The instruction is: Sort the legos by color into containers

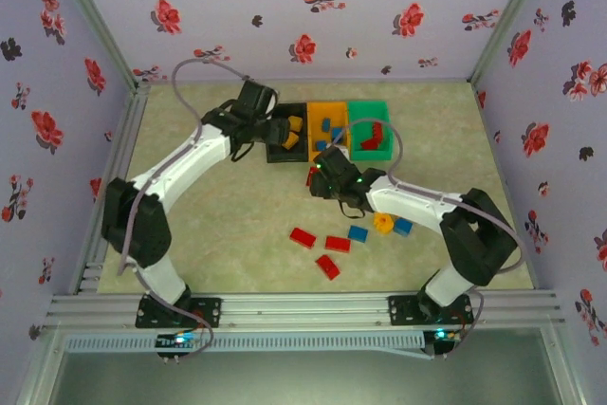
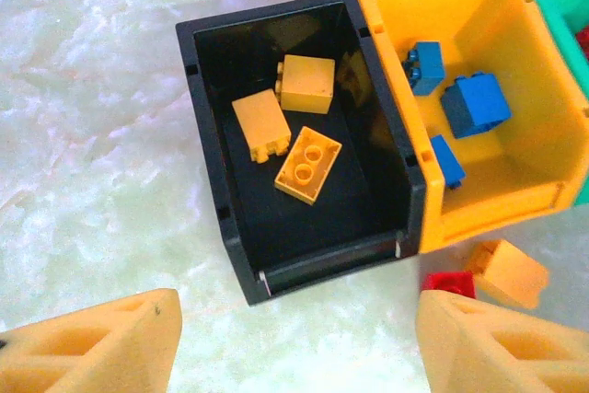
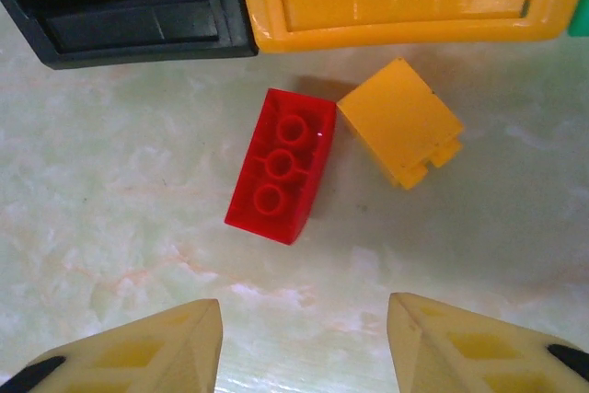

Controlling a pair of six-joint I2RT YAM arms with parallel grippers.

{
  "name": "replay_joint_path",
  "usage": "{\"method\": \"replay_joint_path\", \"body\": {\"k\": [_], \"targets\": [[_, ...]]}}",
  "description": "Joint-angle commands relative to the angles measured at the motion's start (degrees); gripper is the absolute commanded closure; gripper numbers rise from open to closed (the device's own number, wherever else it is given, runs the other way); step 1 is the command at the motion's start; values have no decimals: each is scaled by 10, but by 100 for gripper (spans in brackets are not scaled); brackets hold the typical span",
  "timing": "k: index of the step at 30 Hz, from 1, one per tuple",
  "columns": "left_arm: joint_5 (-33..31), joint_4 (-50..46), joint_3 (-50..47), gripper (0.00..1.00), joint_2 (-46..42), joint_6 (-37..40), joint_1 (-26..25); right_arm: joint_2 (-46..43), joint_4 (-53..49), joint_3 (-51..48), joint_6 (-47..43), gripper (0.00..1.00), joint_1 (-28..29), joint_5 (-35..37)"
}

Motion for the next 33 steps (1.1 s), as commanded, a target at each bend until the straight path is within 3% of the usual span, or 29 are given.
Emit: {"method": "replay_joint_path", "body": {"k": [1, 8, 14, 33], "targets": [[24, 27, -41, 31, -48, -23, -6, 30, -4, 38, 37, 44, 14, 60], [33, 66, -140, 30, -142, -42, -23, 92, -17, 86, 59, 40, 24, 69], [38, 85, -173, 29, -194, -12, -36, 136, -43, 124, 71, 39, 32, 99], [35, 81, -195, 27, -227, 8, -60, 224, -91, 194, 57, 44, 31, 137]]}}
